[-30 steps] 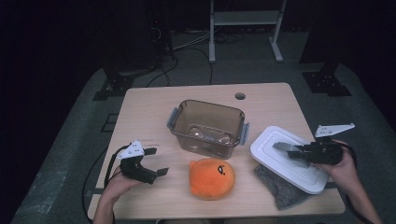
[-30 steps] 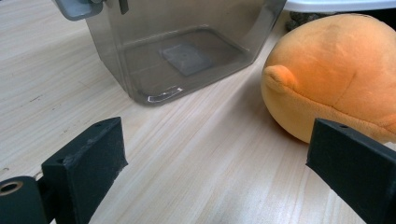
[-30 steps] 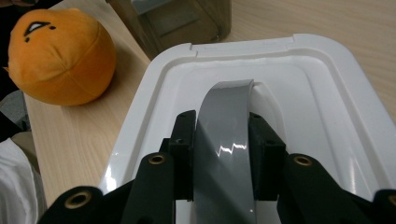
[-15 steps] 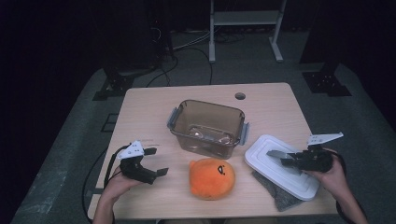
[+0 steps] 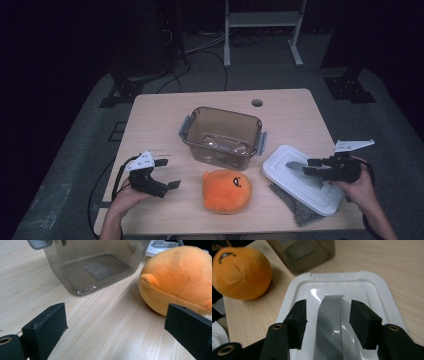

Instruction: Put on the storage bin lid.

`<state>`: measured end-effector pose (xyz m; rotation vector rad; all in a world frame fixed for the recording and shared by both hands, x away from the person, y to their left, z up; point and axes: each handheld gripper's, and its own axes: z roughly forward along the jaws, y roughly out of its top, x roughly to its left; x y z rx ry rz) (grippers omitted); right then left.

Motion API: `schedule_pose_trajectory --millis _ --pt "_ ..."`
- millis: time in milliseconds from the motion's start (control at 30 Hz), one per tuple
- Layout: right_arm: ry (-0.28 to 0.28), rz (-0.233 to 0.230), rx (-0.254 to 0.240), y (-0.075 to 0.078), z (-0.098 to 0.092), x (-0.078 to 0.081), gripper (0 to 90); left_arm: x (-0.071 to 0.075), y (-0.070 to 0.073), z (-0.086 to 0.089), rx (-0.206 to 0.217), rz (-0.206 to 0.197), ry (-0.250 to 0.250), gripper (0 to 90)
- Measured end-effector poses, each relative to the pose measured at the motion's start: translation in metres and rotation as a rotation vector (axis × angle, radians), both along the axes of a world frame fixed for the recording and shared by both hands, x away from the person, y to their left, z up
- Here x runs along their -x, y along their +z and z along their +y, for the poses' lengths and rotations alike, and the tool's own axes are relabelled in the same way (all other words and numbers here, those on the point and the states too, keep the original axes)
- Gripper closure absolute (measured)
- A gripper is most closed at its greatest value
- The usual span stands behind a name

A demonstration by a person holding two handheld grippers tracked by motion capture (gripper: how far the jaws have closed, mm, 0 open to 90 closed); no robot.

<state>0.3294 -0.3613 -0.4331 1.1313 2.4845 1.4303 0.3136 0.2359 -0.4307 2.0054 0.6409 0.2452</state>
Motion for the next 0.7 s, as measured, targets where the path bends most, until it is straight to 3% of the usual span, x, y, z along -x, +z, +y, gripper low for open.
schedule_pose_trajectory --millis 233,367,700 --pt "0.049 -0.044 -0.029 0.031 0.017 0.003 35.2 0.0 0.0 0.001 0.002 0.002 0.002 3.5" --pt "0.105 -0.057 -0.054 0.042 0.037 0.005 32.2 0.0 0.0 0.002 0.004 0.001 0.002 3.5" --pt "0.246 -0.082 -0.061 0.066 0.087 0.013 28.6 0.0 0.0 0.003 0.008 0.002 0.004 3.5"
